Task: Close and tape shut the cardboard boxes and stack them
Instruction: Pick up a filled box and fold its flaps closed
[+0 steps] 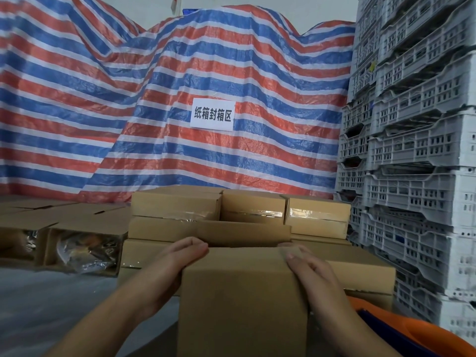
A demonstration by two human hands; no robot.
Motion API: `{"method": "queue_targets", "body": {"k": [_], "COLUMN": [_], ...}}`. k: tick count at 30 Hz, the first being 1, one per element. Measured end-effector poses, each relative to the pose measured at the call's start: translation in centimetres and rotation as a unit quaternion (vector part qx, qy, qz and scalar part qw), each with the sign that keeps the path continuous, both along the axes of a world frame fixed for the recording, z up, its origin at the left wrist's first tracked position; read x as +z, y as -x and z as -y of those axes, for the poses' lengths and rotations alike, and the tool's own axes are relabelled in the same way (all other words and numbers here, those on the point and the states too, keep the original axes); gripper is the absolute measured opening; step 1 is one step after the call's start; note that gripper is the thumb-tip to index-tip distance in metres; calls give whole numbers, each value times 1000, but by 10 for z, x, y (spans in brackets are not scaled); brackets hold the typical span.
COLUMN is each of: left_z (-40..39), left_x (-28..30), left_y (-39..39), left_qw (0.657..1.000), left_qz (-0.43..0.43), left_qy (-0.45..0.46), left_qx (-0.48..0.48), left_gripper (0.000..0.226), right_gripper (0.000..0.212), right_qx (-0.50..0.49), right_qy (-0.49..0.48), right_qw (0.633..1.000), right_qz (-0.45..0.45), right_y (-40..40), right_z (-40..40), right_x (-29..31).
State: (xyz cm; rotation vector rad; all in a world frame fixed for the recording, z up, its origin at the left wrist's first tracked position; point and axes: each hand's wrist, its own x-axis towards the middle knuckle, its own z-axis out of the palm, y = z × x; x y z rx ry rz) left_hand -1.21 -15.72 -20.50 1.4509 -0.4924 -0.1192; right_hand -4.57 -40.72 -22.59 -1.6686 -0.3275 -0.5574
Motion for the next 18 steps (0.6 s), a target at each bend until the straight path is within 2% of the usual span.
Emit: {"method": "queue_targets", "body": {"k": [2, 4, 8, 10, 12, 14, 18], "left_z": [0, -1, -2, -2, -2, -1, 0], "left_x": [-1, -1, -2, -3, -5, -7, -4], "left_y": [-1, -1, -4, -6, -8, -9, -6], "left_qw": [1000, 1000, 1000, 1000, 1000, 999, 993], "left_qz": [3, 2, 1, 2, 4, 22, 100], "left_qy": [-6, -7, -8, -11, -5, 19, 51], "left_qx": [-1, -3, -9, -6, 4, 26, 47], "left_gripper": [14, 13, 11, 11, 15, 28, 68], "right_gripper": [26, 33, 19, 23, 30, 29, 18], "right_qx": [-30, -29, -40, -61, -82, -99, -110], "right_qy": [-46, -88, 32, 87, 101, 118, 155], "right_qw": [998, 995, 992, 986, 979, 970, 948], "right_qz": [-17, 21, 112, 130, 157, 191, 255], "right_y": [-1, 1, 11, 12, 10, 8, 6], "right_z": [4, 9, 14, 11, 10, 10, 11], "right_x": [1, 5, 9, 6, 3, 0, -3]}}
